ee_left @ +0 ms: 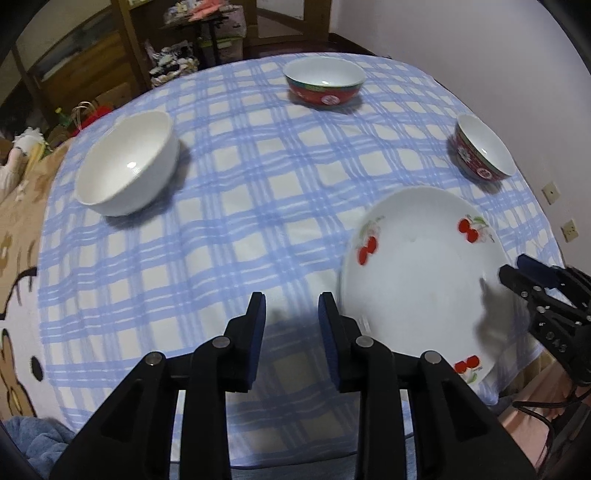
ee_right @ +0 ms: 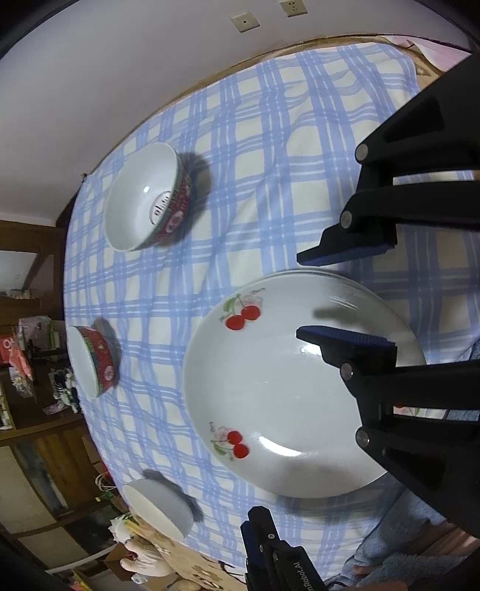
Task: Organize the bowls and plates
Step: 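Open both grippers and withdraw them from the plate stack, then move both grippers to the rim of the large plain white bowl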
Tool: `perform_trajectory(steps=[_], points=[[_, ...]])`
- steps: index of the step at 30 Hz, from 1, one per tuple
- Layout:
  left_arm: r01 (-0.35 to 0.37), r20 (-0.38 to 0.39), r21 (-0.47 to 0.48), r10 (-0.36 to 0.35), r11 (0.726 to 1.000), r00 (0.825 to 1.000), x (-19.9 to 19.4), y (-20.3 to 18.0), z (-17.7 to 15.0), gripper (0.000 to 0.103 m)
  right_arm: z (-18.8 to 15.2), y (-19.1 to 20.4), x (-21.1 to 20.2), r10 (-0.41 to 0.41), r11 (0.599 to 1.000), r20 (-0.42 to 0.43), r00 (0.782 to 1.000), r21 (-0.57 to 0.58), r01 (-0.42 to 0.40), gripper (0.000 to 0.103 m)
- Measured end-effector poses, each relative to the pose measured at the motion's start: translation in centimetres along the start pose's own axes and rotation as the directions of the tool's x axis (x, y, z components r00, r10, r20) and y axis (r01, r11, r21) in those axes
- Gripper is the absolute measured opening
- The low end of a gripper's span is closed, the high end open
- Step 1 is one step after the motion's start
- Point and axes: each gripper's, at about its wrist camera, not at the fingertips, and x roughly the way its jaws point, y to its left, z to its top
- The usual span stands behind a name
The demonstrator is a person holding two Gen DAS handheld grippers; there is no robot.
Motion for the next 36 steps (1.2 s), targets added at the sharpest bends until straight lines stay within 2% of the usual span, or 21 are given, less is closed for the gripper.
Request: perform_trajectory(steps=[2,4,7,8,10,13,14,17,22,26,31,36], points=[[-0.022,0.016,0.004,0.022,1.000,1.000,-0.6,0.5,0.2,0.030,0.3,-0.2,-0.7,0.016,1.000,0.031,0.999,0.013,-0.016,0.051],[-0.038,0.034,0.006,0.037,0.999,0.999,-1.3,1.0,0.5,0.032,0.8,-0.4,-1.4,0.044,0.999,0.058,0.997,0.027,-0.045,0.051],[-0.056,0.060,0.007,0.056,0.998,0.997,-2.2,1.8,1.0,0.043,1.6,-0.4,-2.1,0.087,0.995,0.088,0.992,0.046,-0.092,0.054],[-0.061,0.068,0.001,0.061,0.998,0.996,-2.4,2.2,1.2,0.046,1.9,-0.3,-2.3,0.105,0.992,0.097,0.990,0.053,-0.110,0.063],[-0.060,0.072,-0.019,0.061,0.998,0.996,-2.9,3.1,1.7,0.050,2.6,0.1,-2.5,0.124,0.990,0.113,0.986,0.053,-0.130,0.073],[-0.055,0.061,-0.040,0.058,0.998,0.996,-3.3,4.5,2.5,0.064,4.0,1.4,-2.5,0.133,0.991,0.115,0.984,0.018,-0.136,0.076],[-0.060,0.063,-0.043,0.063,0.997,0.996,-3.4,4.9,2.6,0.071,4.4,1.7,-2.4,0.137,0.990,0.115,0.984,0.008,-0.138,0.081],[-0.096,0.095,-0.046,0.100,0.994,0.990,-4.1,6.0,3.4,0.077,6.0,3.2,-2.4,0.152,0.988,0.138,0.979,-0.024,-0.150,0.094],[-0.116,0.127,-0.077,0.126,0.990,0.984,-4.9,8.8,5.2,0.085,9.0,5.8,-2.3,0.176,0.984,0.165,0.970,-0.069,-0.167,0.101],[-0.139,0.143,-0.109,0.153,0.984,0.978,-5.1,11.1,6.9,0.092,11.5,7.9,-2.0,0.213,0.976,0.194,0.958,-0.088,-0.199,0.102],[-0.127,0.147,-0.171,0.153,0.977,0.977,-4.7,14.4,8.8,0.094,14.5,10.6,-0.7,0.246,0.968,0.194,0.950,-0.106,-0.228,0.103],[-0.153,0.131,-0.186,0.178,0.971,0.975,-3.6,17.0,9.9,0.094,17.4,14.0,0.6,0.277,0.958,0.194,0.941,-0.136,-0.254,0.103]])
